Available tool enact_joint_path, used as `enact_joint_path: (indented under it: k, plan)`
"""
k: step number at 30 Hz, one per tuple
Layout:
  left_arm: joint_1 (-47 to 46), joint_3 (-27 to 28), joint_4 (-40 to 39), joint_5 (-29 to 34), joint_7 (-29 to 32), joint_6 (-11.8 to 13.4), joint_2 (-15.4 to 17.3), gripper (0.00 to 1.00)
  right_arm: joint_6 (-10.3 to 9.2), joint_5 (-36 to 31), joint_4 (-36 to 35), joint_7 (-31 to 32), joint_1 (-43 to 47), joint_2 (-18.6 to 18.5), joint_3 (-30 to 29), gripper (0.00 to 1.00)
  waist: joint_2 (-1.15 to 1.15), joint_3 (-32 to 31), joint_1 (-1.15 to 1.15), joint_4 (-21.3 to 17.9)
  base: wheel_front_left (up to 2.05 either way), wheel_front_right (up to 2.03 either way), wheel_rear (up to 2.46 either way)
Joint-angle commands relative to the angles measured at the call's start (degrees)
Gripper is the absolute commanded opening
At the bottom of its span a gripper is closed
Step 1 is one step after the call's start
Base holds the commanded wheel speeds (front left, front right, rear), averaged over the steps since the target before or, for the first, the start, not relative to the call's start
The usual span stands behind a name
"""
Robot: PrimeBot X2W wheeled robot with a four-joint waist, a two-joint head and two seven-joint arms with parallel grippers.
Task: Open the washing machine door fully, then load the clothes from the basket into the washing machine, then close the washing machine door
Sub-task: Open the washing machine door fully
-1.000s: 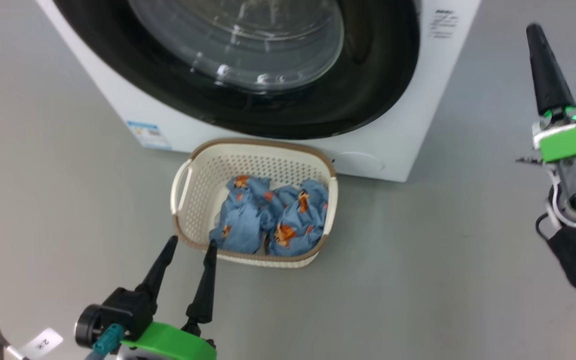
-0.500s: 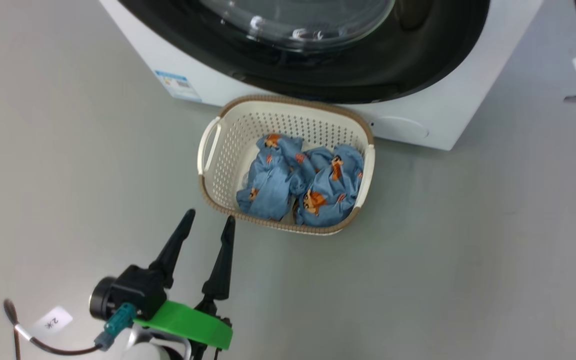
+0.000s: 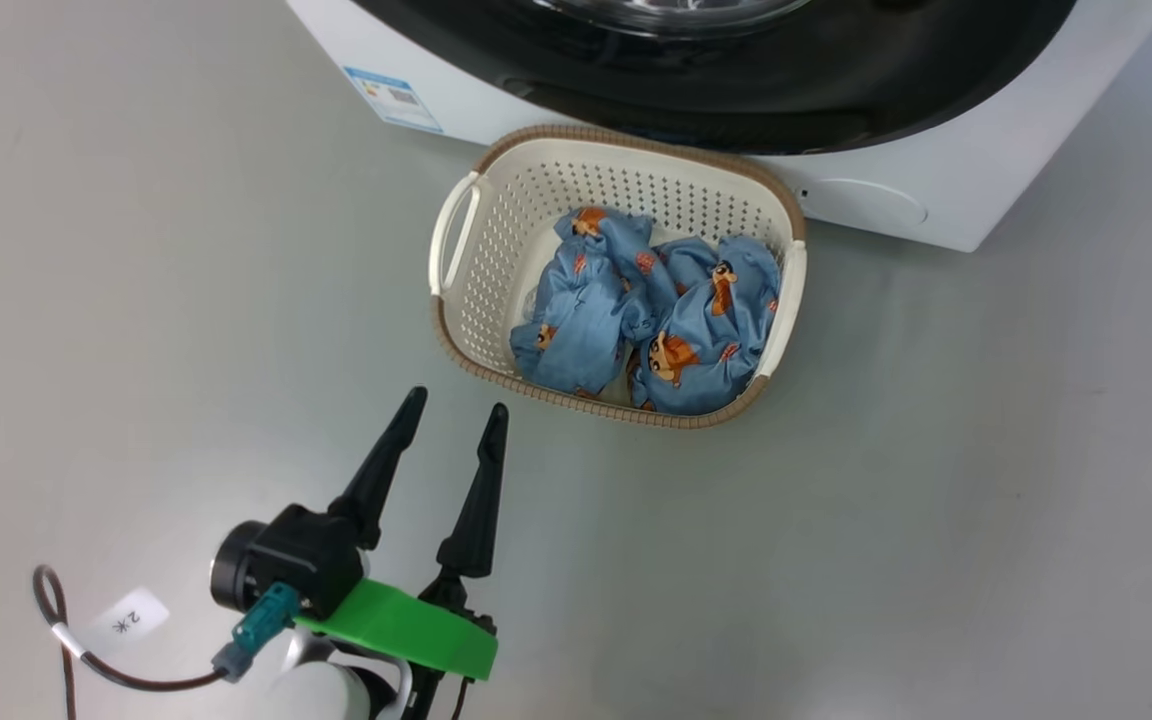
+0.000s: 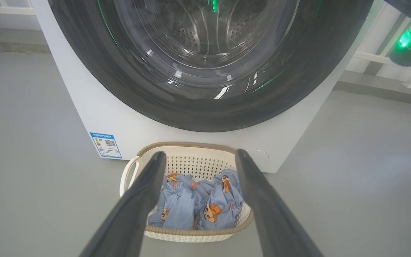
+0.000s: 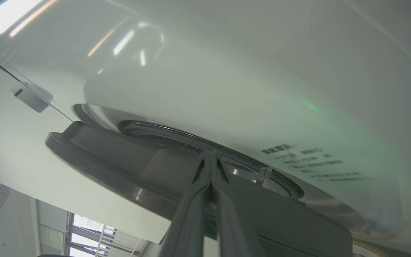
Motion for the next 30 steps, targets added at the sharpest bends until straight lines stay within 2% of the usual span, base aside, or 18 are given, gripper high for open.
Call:
enact_joint_path:
  k: [1, 17, 30]
  plan:
    - [-1.6, 1.63, -1.55, -0.47, -0.37, 0.33, 0.74, 1.0, -0.06, -0.08, -1.02, 0.74, -0.78, 0.05, 0.54, 0.0, 0.0, 0.55, -0.01, 0.4, 0.0, 0.0, 0.0]
    - [-2.65, 0.34, -1.46, -1.3, -0.37, 0.88, 0.74, 1.0, -0.06, -0.26, 3.65, 10.64, -4.07, 2.36, 1.91, 0.0, 0.0, 1.05, -0.01, 1.07, 0.0, 0.0, 0.0]
    - [-1.02, 2.45, 0.16, 0.3, -0.37, 0.16, 0.74, 1.0, -0.06, -1.31, -1.63, 16.06, 4.46, 5.65, 4.78, 0.0, 0.0, -3.93, -0.01, -0.85, 0.0, 0.0, 0.0]
